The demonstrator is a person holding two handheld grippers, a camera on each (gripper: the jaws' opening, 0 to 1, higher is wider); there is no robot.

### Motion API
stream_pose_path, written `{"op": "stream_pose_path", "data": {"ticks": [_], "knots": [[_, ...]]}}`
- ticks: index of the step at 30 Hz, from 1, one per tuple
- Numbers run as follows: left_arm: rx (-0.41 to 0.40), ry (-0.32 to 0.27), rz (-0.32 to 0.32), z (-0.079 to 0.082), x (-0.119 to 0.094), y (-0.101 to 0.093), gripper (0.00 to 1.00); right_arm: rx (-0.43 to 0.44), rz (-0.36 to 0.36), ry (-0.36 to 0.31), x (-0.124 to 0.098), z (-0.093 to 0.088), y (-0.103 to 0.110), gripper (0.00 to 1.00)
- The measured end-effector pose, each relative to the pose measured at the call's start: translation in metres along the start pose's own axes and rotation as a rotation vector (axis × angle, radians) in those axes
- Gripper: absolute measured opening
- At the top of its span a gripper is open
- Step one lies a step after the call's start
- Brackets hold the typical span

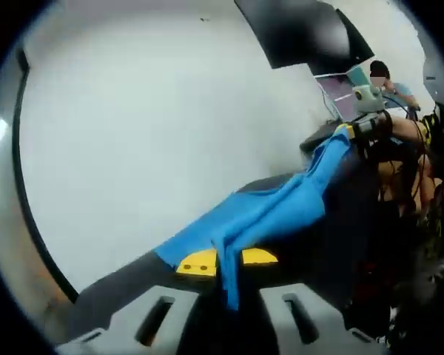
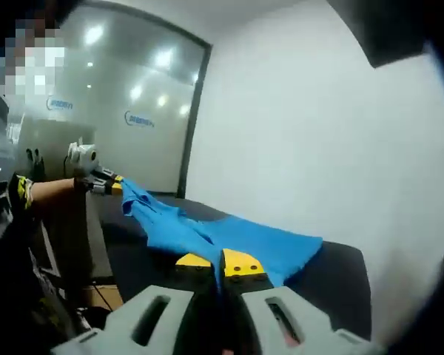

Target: Spread out the cloth and fold it

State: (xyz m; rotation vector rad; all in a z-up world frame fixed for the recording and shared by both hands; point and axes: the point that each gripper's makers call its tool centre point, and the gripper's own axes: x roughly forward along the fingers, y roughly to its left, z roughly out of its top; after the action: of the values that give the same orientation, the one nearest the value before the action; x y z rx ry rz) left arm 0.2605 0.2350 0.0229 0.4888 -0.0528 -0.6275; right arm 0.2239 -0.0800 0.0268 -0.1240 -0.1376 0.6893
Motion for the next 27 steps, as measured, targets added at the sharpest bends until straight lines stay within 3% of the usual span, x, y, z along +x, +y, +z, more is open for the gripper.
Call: {"op": "stream_pose_path", "data": {"ticks": [5,10,12,15,18,20,22,25,27], "knots": [[0.005,-0.016,-0.005,0.037,-0.027,-0.009,0.05,-0.088,0.0,-0.067,-0.031,0.048,0.007,0.0],[0.064,-0.025,-0.023,0.07,-0.056,-0.024,0.05,-0.159,-0.006,-0.051,-0.05,0.068,0.023,0.0],[0.075,-0.022,-0.028,0.08,-0.066,-0.029,0.05,-0.166,-0.011,-0.091,-0.061,0.083,0.032,0.0],[0.075,-0.09,-0.019,0.108,-0.088,-0.029,0.05,-0.142,0.017,-0.198,-0.08,0.113,0.044,0.0],[0.025,-0.164,-0.05,0.134,-0.111,-0.034,0.05,-0.152,0.014,-0.224,-0.095,0.126,0.05,0.0],[0.025,-0.163,-0.045,0.135,-0.118,-0.035,0.05,-0.147,0.034,-0.221,-0.097,0.124,0.06,0.0],[0.014,-0.137,-0.033,0.124,-0.113,-0.034,0.05,-0.15,0.077,-0.2,-0.094,0.114,0.072,0.0],[-0.025,0.011,-0.07,0.08,-0.092,-0.038,0.05,-0.165,0.087,-0.081,-0.078,0.081,0.073,0.0],[-0.029,0.039,-0.052,0.061,-0.074,-0.032,0.05,-0.168,0.064,-0.021,-0.064,0.062,0.061,0.0]]}}
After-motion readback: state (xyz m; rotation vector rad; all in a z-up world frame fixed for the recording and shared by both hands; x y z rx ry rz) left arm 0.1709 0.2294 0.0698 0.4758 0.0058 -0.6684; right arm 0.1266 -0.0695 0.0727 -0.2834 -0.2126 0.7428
